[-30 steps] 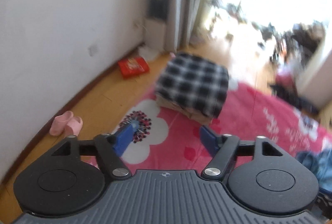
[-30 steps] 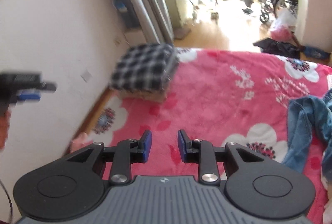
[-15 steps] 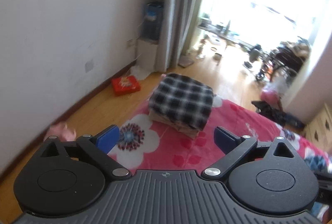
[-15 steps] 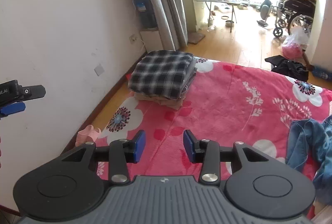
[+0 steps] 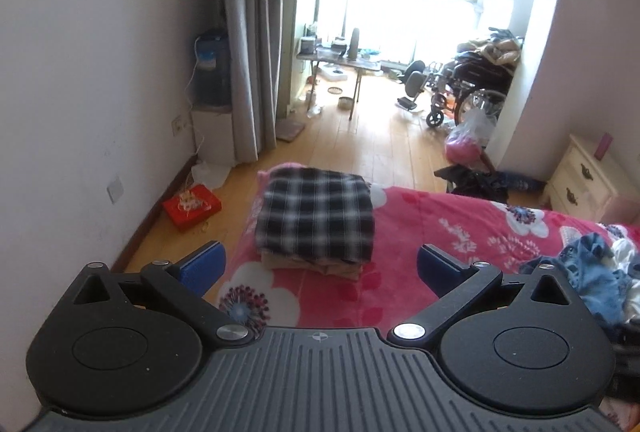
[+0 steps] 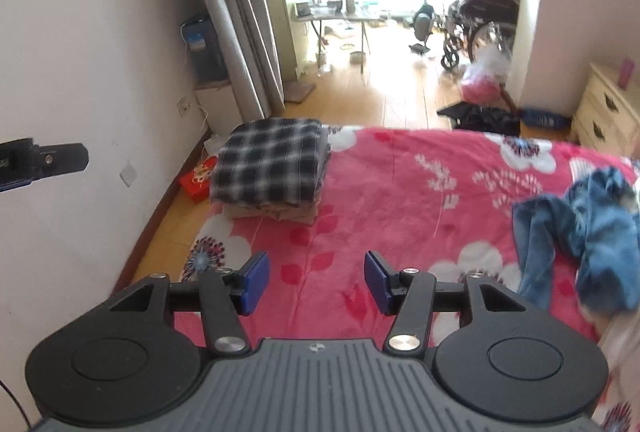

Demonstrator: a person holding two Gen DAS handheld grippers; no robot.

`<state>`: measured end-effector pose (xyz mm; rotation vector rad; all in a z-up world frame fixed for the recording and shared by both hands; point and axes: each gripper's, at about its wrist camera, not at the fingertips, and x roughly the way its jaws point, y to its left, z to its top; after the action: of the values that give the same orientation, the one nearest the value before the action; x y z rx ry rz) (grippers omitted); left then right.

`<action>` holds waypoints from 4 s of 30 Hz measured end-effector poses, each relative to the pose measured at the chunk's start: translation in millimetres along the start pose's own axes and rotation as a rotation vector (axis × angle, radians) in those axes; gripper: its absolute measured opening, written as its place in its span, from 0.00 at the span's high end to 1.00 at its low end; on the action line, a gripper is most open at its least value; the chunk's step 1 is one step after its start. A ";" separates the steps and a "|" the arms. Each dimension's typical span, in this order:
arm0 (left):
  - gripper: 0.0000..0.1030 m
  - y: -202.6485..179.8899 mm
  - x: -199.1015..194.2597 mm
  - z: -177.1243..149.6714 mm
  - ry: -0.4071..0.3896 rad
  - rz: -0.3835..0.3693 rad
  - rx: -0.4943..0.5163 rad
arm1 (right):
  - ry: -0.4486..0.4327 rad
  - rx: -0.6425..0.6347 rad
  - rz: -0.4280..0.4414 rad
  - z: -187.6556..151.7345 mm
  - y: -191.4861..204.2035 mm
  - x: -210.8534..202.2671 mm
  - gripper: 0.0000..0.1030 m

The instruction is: Fold clothes

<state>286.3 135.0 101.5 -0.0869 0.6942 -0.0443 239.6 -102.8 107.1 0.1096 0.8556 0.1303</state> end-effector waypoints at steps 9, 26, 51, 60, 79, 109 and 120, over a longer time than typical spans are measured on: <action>0.00 -12.5 -23.3 -82.5 0.025 0.027 -0.127 | -0.033 -0.064 0.027 -67.1 -15.7 3.4 0.38; 0.00 -9.6 -121.3 -149.5 -0.045 0.134 -0.160 | -0.062 -0.103 -0.003 -140.5 5.3 -62.7 0.25; 0.00 -1.9 -160.4 -172.4 -0.039 0.259 -0.115 | -0.079 -0.172 -0.028 -158.8 47.8 -108.0 0.00; 0.00 -0.1 -157.8 -177.0 -0.012 0.285 -0.102 | -0.079 -0.144 -0.042 -155.4 55.1 -109.1 0.00; 0.00 -0.1 -157.8 -182.9 -0.008 0.312 -0.070 | -0.085 -0.156 -0.065 -163.4 56.8 -112.8 0.00; 0.00 -10.9 -158.9 -178.0 0.010 0.332 -0.039 | -0.070 -0.137 -0.061 -167.8 49.2 -107.3 0.00; 0.00 -12.2 -160.3 -179.6 0.004 0.294 -0.062 | -0.073 -0.159 -0.079 -171.0 53.6 -109.2 0.00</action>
<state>48.1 122.4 67.3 -0.0435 0.7063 0.2588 35.5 -59.7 85.0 -0.0682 0.7729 0.1187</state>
